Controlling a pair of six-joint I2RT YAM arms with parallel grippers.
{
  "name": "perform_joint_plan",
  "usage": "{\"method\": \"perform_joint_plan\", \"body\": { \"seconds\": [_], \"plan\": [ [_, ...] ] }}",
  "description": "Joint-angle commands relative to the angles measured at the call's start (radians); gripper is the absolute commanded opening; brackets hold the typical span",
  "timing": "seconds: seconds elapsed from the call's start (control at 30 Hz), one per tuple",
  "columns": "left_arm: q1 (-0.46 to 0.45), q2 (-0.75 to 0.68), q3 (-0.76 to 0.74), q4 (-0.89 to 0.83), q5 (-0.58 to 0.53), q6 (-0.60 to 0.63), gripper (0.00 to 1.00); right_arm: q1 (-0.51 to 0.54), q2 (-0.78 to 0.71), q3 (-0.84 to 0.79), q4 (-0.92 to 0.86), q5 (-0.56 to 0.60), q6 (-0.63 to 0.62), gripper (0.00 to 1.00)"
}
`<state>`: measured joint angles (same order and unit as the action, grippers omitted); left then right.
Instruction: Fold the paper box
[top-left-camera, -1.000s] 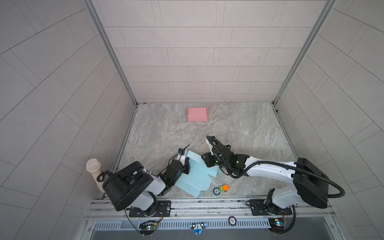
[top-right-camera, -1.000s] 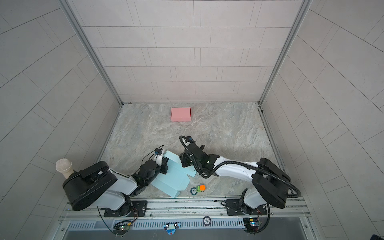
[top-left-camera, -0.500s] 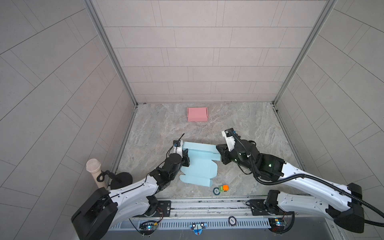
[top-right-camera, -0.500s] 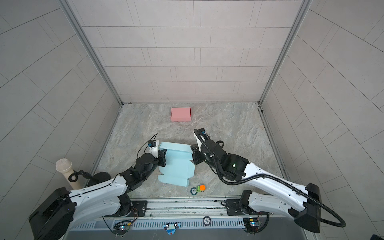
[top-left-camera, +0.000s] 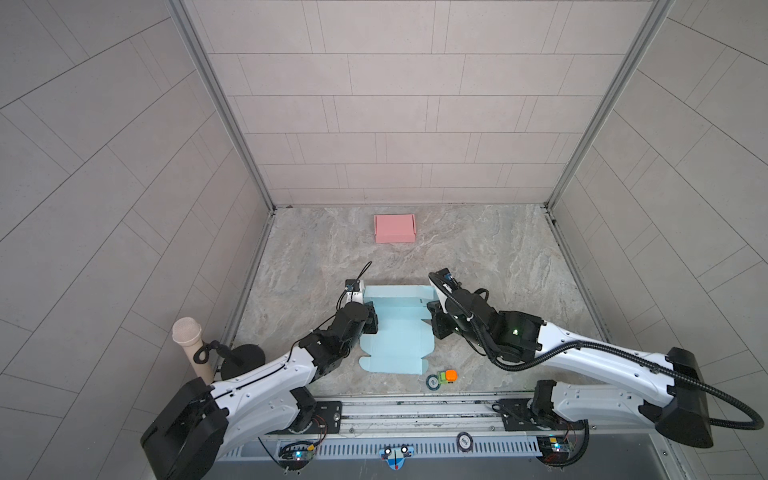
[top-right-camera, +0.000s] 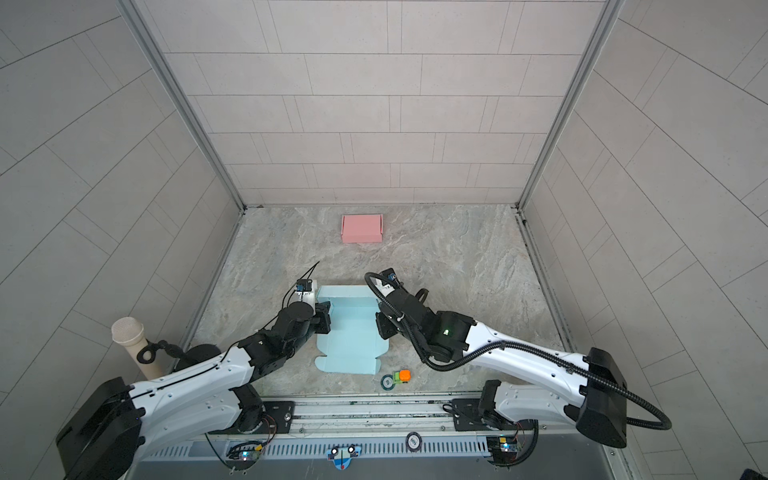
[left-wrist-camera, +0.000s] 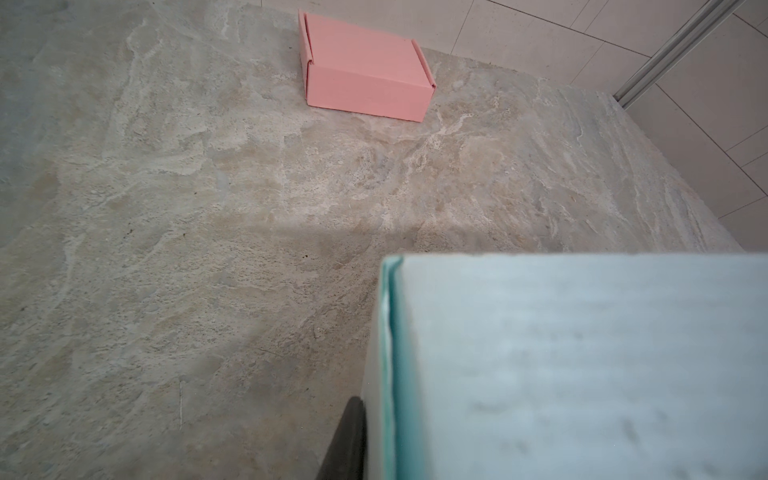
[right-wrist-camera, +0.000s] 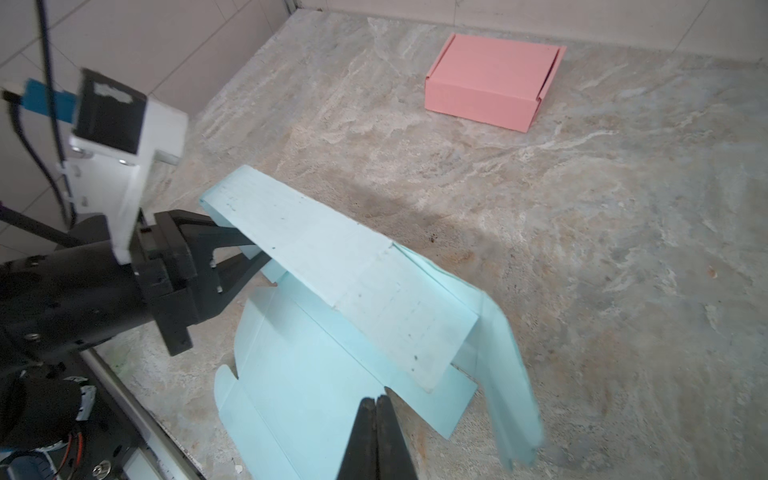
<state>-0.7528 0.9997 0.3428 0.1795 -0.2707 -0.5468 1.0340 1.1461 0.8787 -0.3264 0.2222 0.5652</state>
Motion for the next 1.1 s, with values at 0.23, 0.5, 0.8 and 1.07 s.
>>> {"method": "perform_joint_plan", "body": {
  "seconds": [0.23,0.5,0.8,1.07],
  "plan": [
    [0.004,-0.017,-0.002,0.003,-0.005,-0.015,0.13,0.005,0.002,-0.001,0.032,0.098,0.07,0.05],
    [0.004,-0.029,-0.019,0.037,0.008,-0.013,0.13,-0.019,-0.059,-0.073,0.044,0.17,0.137,0.05],
    [0.004,-0.034,-0.031,0.036,0.017,-0.017,0.13,-0.025,-0.056,-0.049,0.1,0.151,0.128,0.05],
    [0.004,-0.041,-0.033,0.032,0.019,-0.006,0.13,-0.024,-0.004,-0.031,0.137,0.13,0.133,0.05]
  ]
}}
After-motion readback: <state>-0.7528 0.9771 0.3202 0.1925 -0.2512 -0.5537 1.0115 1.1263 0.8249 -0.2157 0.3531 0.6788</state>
